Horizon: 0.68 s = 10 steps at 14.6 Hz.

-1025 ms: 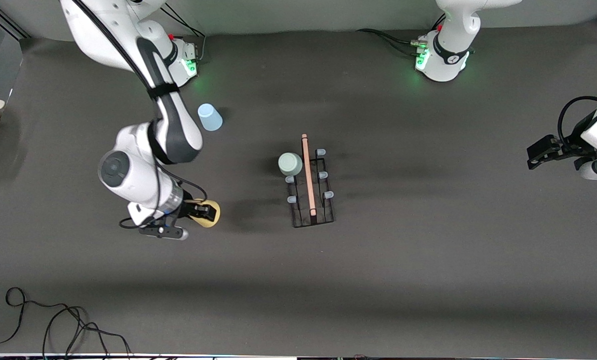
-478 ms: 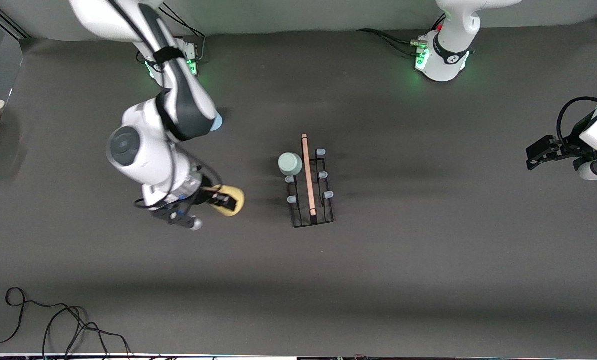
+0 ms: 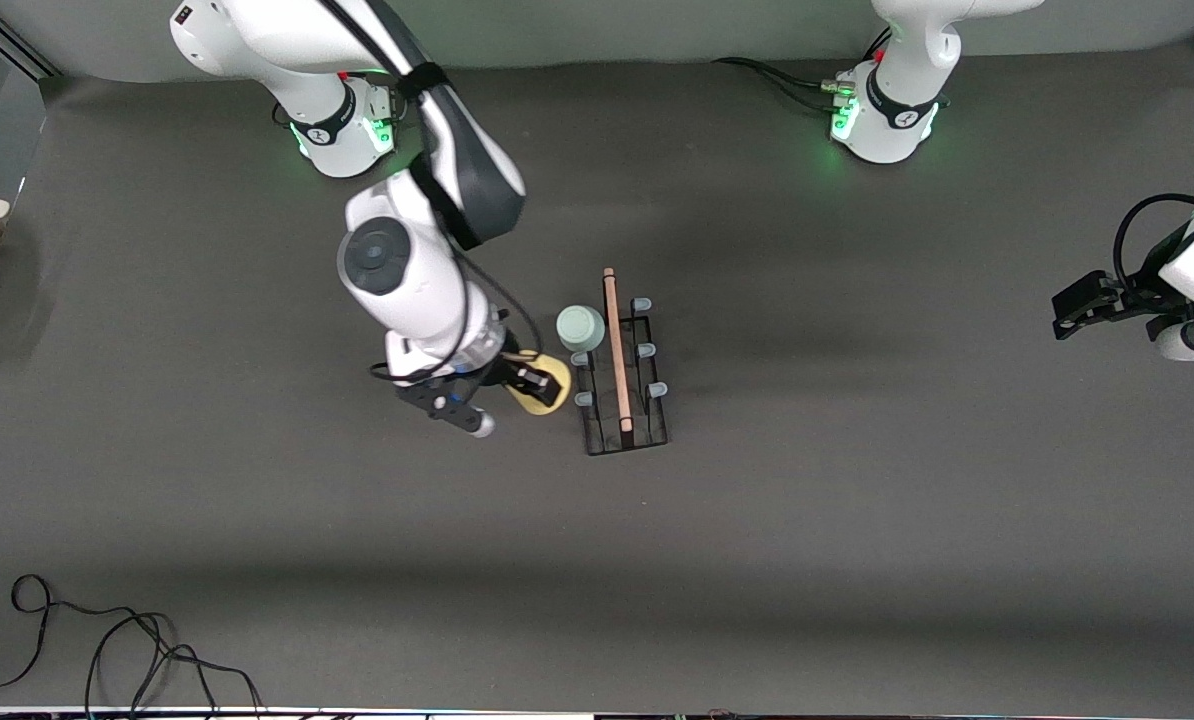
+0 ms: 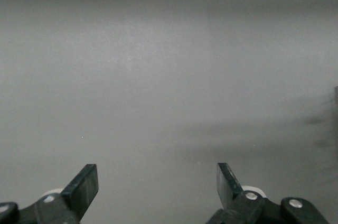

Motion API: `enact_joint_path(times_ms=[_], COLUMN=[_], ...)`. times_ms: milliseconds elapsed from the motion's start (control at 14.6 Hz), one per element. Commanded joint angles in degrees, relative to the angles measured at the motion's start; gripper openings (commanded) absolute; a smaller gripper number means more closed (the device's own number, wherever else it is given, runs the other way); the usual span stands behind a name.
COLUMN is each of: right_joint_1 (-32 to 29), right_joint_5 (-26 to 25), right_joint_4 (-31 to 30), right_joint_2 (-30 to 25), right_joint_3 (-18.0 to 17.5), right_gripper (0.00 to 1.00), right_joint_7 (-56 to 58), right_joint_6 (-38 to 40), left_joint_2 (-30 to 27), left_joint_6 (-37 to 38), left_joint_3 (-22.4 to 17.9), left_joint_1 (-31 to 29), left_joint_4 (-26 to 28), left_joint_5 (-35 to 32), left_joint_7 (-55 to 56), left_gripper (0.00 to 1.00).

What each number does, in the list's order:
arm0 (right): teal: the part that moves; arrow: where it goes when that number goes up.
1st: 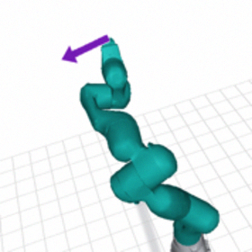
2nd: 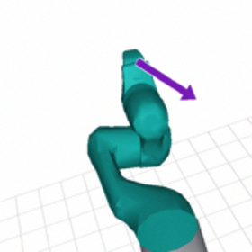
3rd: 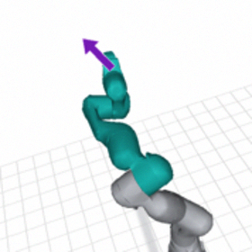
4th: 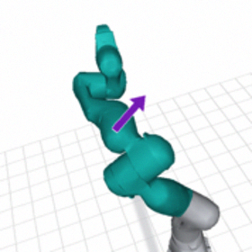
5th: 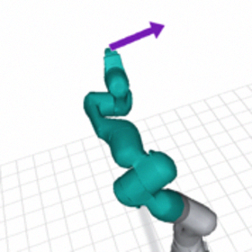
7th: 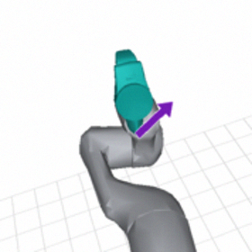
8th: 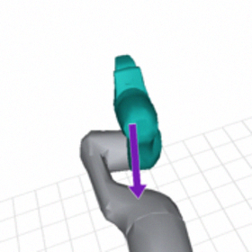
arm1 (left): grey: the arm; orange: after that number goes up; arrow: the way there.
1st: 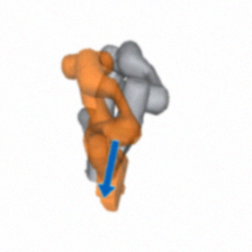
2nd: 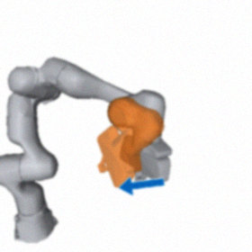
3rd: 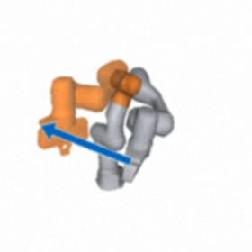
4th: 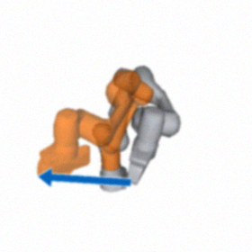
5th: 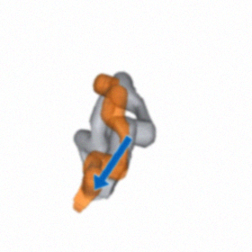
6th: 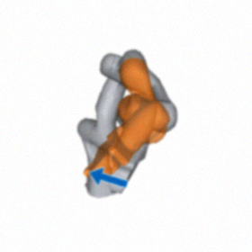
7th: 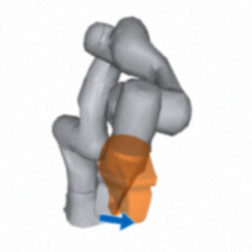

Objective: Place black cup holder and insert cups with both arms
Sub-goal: 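Carry the yellow cup to the holder and lower it into a slot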

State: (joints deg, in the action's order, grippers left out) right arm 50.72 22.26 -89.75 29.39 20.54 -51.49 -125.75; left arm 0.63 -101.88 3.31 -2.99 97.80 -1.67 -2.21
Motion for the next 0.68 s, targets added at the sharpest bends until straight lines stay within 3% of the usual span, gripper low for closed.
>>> enact_joint_path(times_ms=[0, 615], right_joint_1=[1.04, 2.81], right_joint_5=[-1.77, -2.39], right_joint_4=[5.55, 6.25], right_joint_2=[4.79, 11.03], right_joint_3=[0.64, 0.73], right_gripper=[0.0, 0.0], right_joint_7=[-5.1, -6.43], right_joint_6=[0.51, -5.03], left_joint_2=[-0.1, -0.1], left_joint_6=[0.54, 0.72], left_joint_3=[-0.06, 0.03], left_joint_1=[0.53, 0.53], left_joint_4=[-0.33, -0.33], left_joint_5=[0.26, 0.26], left_joint_7=[1.16, 1.16], left_gripper=[1.0, 1.0])
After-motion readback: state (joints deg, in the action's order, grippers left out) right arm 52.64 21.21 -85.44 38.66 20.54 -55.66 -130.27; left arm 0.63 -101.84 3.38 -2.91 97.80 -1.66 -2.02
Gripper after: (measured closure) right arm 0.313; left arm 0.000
